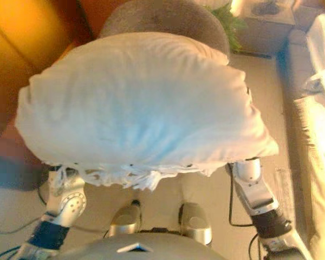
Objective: Pick up the cushion and take it to the sofa
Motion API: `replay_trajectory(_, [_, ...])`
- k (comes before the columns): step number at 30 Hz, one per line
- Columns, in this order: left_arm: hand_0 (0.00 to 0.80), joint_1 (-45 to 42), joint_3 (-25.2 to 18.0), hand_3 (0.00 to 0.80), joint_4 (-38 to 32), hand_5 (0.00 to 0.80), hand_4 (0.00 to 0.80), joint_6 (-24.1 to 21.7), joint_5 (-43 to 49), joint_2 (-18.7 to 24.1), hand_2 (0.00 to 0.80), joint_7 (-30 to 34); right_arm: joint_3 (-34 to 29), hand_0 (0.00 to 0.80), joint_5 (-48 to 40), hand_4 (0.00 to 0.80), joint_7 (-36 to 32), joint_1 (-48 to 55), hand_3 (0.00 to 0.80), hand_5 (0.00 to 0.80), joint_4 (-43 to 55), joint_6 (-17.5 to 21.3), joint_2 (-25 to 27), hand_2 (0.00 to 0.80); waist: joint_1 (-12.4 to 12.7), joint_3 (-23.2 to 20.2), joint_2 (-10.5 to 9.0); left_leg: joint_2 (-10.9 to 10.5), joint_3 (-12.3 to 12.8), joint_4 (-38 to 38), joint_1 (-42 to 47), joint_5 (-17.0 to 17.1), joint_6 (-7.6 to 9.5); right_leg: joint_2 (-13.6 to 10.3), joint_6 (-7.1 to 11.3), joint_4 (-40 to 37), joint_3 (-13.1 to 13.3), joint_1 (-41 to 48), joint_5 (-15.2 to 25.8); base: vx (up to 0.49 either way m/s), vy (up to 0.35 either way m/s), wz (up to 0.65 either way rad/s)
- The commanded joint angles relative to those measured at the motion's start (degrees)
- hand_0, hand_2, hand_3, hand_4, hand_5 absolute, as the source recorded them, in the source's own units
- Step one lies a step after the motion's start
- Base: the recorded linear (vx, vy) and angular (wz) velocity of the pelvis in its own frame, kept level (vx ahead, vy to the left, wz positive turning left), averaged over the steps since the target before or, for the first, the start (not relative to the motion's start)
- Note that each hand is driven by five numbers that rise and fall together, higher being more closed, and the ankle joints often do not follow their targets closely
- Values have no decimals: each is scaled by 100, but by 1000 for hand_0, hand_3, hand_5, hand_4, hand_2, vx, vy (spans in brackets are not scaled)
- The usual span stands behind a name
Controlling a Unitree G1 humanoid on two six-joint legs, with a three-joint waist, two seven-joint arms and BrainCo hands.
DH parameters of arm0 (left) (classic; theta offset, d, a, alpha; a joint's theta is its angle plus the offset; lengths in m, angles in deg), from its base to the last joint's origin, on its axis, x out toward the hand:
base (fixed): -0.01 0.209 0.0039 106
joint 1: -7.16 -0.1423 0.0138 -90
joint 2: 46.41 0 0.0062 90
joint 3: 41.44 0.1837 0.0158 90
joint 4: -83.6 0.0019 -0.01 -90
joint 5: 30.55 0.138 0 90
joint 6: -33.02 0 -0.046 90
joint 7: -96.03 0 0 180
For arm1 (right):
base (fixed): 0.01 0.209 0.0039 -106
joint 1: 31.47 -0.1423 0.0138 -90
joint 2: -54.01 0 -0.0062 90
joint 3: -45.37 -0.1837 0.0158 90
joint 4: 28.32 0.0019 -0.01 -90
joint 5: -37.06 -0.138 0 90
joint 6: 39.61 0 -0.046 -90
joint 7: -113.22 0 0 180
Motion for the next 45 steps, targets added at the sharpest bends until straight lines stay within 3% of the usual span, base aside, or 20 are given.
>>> replay_trajectory(1, [800, 595, 132, 800, -979, 800, 800, -523, 440, 36, 800, 140, 349, 800, 327, 800, -302, -526, 800, 800, 657, 131, -71, 800, 296, -336, 21, -310, -50, -2402, -348, 1867, 365, 976, -171, -1120, -202, 1617, 4, 561, 69, 41])
replay_trajectory(5, [800, 572, 197, 800, -966, 800, 800, -694, 507, -13, 800, 67, 260, 800, 217, 800, -426, -333, 800, 800, 641, 243, -88, 800, 359, -266, -19, -99, -21, -2560, -642, 1961, 249, 976, -179, -553, -271, 1660, -521, 723, 143, -11])
replay_trajectory(8, [800, 752, 202, 800, -937, 800, 800, -776, 642, 44, 800, -68, 162, 800, 124, 800, -475, -359, 800, 800, 629, 299, -26, 800, 288, -284, -141, 90, 460, -2562, -561, 1500, 343, 697, 9, 96, -599, 1656, -589, 748, 257, -32])
replay_trajectory(9, [800, 793, 202, 800, -908, 800, 800, -728, 750, 79, 800, -208, 143, 800, 47, 800, -531, -328, 800, 800, 598, 329, -29, 800, 238, -313, -187, 124, 716, -2426, -471, 1441, 401, 595, 102, 375, -683, 1661, -493, 805, 282, -16])
replay_trajectory(12, [800, 817, 155, 800, -799, 800, 800, -526, 647, 110, 800, -298, 43, 800, -346, 800, -760, -137, 800, 800, 568, 218, -166, 800, 288, -507, -427, -51, 745, -1686, -460, 1260, 627, 260, 456, 849, -916, 1851, 224, 790, 194, -34])
replay_trajectory(13, [800, 746, 88, 800, -803, 800, 800, -516, 740, 101, 800, -104, 67, 800, -203, 800, -717, -94, 800, 800, 579, 196, -289, 800, 377, -613, -520, -148, 770, -1570, -397, 1152, 735, 102, 629, 1081, -1076, 1872, 661, 763, 125, -51])
replay_trajectory(15, [800, 633, 35, 800, -920, 800, 800, -340, 807, 124, 800, -61, 139, 800, -40, 800, -579, -85, 800, 800, 644, 205, -406, 800, 444, -716, -559, -222, 806, -1575, -233, 1056, 835, -15, 755, 1328, -1133, 1683, 1181, 674, 110, -32])
replay_trajectory(18, [800, 712, -67, 800, -765, 800, 800, -273, 720, 184, 800, 66, 239, 800, 59, 800, -615, -100, 800, 800, 590, 211, -556, 800, 362, -795, -543, -302, 980, -1637, 14, 979, 900, 48, 766, 878, -1199, 1341, 1297, 486, 88, -11])
replay_trajectory(20, [800, 741, -168, 800, -771, 800, 800, -260, 736, 219, 800, 148, 210, 800, -31, 800, -709, -144, 800, 800, 482, 216, -560, 800, 348, -811, -504, -346, 1071, -1677, 147, 947, 872, -79, 676, 44, -1644, 1157, 1137, 398, 43, -9])
replay_trajectory(24, [800, 701, -202, 800, -835, 800, 800, -165, 882, 166, 800, -2, 169, 800, -173, 800, -877, -117, 800, 800, 373, 402, -545, 800, 175, -689, -334, -272, 825, -1587, 561, 737, 762, -94, 284, -1044, -1799, 769, 858, 318, -31, -6])
replay_trajectory(26, [800, 737, -117, 800, -799, 800, 800, -225, 1033, 125, 800, -32, 214, 800, -207, 800, -851, -185, 800, 800, 377, 473, -421, 800, 8, -662, -283, -207, 858, -1531, 847, 508, 673, -252, 322, -1788, -1614, 566, 1176, 302, -61, 1])
replay_trajectory(29, [800, 810, -79, 800, -761, 800, 800, -316, 1142, 108, 800, -63, 304, 800, -214, 800, -717, -397, 800, 800, 248, 456, -378, 800, -174, -630, -233, -133, 920, -1581, 1234, 110, 659, -616, 641, -2524, -1191, 227, 2013, 330, -101, 12])
replay_trajectory(30, [800, 812, -90, 800, -760, 800, 800, -297, 1131, 109, 800, -73, 312, 800, -217, 800, -699, -414, 800, 800, 243, 440, -382, 800, -188, -615, -215, -114, 925, -1596, 1307, 56, 659, -648, 671, -2578, -1154, 218, 2096, 397, -142, 10])
replay_trajectory(32, [800, 788, -169, 800, -707, 800, 800, -232, 929, 164, 800, -16, 272, 800, -194, 800, -738, -380, 800, 800, 336, 282, -442, 800, -303, -649, -183, -40, 865, -1587, 1607, -237, 708, -890, 779, -2615, -773, -123, 2512, 477, -199, 5])
replay_trajectory(37, [800, 712, -263, 800, -709, 800, 800, -274, 758, 207, 800, 251, 78, 800, -317, 800, -858, -288, 800, 800, 420, 194, -381, 800, -432, -687, -213, 157, 778, -1426, 1922, -564, 730, -855, 801, -2548, -700, -119, 2437, 369, -215, 23])
replay_trajectory(39, [800, 644, -270, 800, -753, 800, 800, -242, 733, 196, 800, 205, -15, 800, -477, 800, -981, -261, 800, 800, 407, 142, -317, 800, -466, -750, -223, 337, 790, -1207, 2019, -511, 638, -755, 724, -2376, -779, -72, 2187, 436, -293, -1])
replay_trajectory(40, [800, 581, -267, 800, -764, 800, 800, -209, 699, 177, 800, 176, -61, 800, -558, 800, -1072, -231, 800, 800, 404, 94, -292, 800, -499, -799, -200, 518, 808, -1086, 2141, -317, 530, -633, 620, -2202, -826, -82, 2032, 419, -269, 1])
replay_trajectory(41, [800, 525, -253, 800, -765, 800, 800, -195, 649, 182, 800, 155, -78, 800, -606, 800, -1118, -194, 800, 800, 396, 56, -257, 800, -515, -856, -164, 695, 822, -983, 2206, 55, 375, -536, 516, -2147, -916, -59, 1945, 395, -263, 5])
replay_trajectory(43, [800, 385, -244, 800, -803, 800, 800, -260, 629, 134, 800, 184, -73, 800, -704, 800, -1227, -176, 800, 800, 366, 7, -135, 800, -494, -936, -141, 1014, 720, -51, 2078, 1153, 70, -356, 278, -2215, -1100, 88, 1868, 347, -282, 4])
replay_trajectory(45, [800, 277, -210, 800, -852, 800, 800, -416, 836, 71, 800, 89, -11, 800, -712, 800, -1309, -161, 800, 800, 305, 50, -75, 800, -433, -919, -218, 1041, 788, 1023, 1600, 1385, 91, -338, 87, -2217, -1190, 240, 1790, 309, -284, -39])
